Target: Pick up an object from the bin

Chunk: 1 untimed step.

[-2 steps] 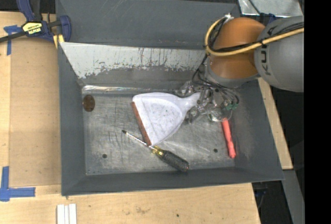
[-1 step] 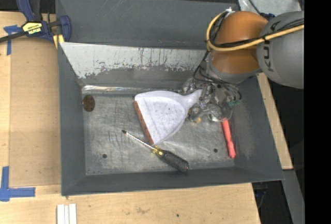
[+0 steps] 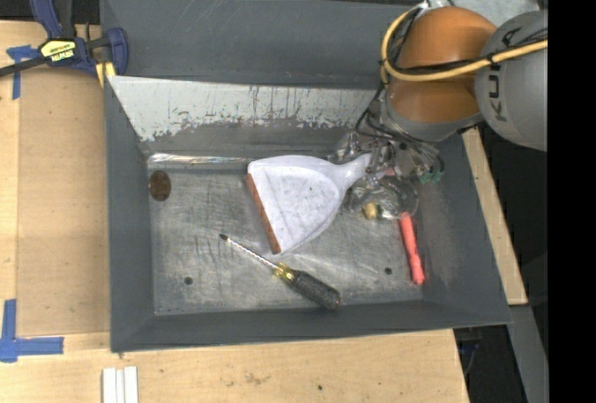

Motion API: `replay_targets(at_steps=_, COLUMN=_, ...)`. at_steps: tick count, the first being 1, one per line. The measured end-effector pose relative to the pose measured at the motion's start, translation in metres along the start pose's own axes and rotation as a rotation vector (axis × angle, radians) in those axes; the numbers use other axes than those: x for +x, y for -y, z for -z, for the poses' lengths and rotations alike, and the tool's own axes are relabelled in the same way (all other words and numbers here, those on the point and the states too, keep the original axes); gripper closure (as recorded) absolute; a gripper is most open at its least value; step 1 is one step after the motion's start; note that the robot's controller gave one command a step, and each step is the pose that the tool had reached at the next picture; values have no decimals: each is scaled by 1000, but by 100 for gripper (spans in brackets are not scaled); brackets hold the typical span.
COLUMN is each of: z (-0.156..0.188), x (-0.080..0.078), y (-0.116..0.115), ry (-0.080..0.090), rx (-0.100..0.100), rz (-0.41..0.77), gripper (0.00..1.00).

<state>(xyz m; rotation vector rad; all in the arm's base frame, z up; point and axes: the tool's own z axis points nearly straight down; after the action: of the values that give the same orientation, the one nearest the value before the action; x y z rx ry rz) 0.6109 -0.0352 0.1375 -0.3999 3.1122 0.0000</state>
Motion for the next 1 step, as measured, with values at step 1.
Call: replay_targets(at_steps=1, z=17, x=0, y=3, ry=4, rx=2, rz=4, gripper=100)
